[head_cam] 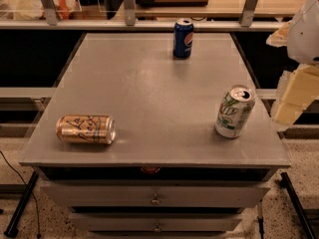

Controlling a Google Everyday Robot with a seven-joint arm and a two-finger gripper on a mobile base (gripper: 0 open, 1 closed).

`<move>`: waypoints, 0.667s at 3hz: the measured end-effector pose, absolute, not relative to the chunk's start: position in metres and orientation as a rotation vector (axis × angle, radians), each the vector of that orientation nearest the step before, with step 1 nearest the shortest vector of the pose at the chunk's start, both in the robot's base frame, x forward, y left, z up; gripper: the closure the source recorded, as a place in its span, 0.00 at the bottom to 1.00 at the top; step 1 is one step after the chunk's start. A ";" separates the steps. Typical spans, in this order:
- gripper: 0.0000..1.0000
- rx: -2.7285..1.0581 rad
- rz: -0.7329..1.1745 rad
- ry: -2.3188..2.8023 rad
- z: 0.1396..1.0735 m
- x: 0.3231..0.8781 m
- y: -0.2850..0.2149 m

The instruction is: Place orange can upright

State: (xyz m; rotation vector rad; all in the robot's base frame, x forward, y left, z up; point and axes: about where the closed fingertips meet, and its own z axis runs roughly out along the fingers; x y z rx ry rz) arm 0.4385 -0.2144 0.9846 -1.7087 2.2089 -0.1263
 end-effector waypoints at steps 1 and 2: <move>0.00 -1.713 -0.128 2.202 0.987 0.440 -0.209; 0.00 -1.742 -0.097 2.179 0.991 0.449 -0.183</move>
Offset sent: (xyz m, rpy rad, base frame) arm 0.0240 0.0697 0.0055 0.0320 0.0473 0.0797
